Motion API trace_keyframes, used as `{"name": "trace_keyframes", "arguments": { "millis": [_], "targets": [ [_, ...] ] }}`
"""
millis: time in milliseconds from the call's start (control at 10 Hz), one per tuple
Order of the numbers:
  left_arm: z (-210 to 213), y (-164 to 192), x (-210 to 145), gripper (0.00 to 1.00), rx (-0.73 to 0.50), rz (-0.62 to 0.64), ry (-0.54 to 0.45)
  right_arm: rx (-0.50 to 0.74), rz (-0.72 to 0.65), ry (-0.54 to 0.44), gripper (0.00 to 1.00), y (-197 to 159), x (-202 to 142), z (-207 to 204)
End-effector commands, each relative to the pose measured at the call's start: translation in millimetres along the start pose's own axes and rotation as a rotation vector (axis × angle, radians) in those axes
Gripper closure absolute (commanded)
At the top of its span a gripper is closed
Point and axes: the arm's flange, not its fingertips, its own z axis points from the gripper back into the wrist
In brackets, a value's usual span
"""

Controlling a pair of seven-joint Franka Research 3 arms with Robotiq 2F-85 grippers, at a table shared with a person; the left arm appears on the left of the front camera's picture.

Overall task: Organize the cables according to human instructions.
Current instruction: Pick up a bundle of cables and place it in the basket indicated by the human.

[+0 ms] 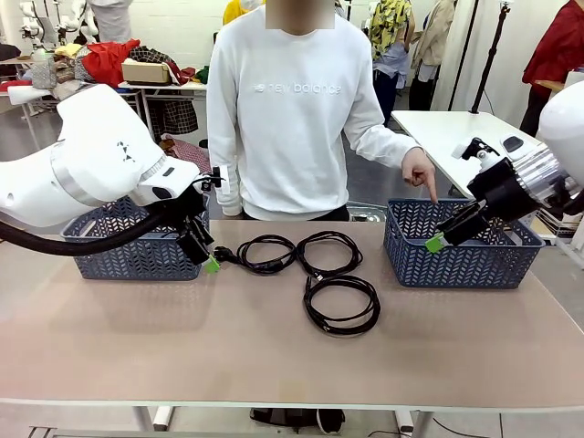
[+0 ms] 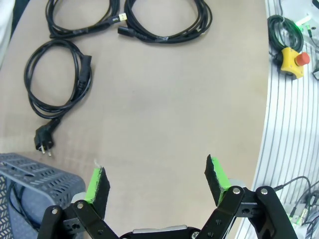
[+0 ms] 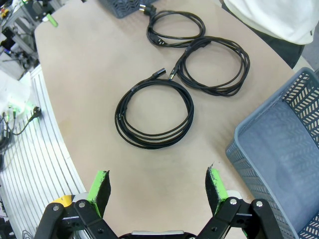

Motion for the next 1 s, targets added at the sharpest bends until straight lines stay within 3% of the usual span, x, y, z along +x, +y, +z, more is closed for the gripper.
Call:
{"name": "trace_keyframes", "arguments": {
  "millis": [0, 400, 900],
  "targets": [
    [1, 3, -1, 0.0, 0.003, 0.003, -0.001, 0.016, 0.019, -0.027, 0.0, -3, 1, -1],
    [1, 3, -1, 0.0, 0.003, 0.003, -0.001, 0.0, 0.0, 0.0, 0.0, 0, 0, 0],
    [1, 3, -1, 0.0, 0.003, 0.003, -0.001, -0.01, -0.2, 0.118, 0.0, 23, 46, -47]
  ]
}}
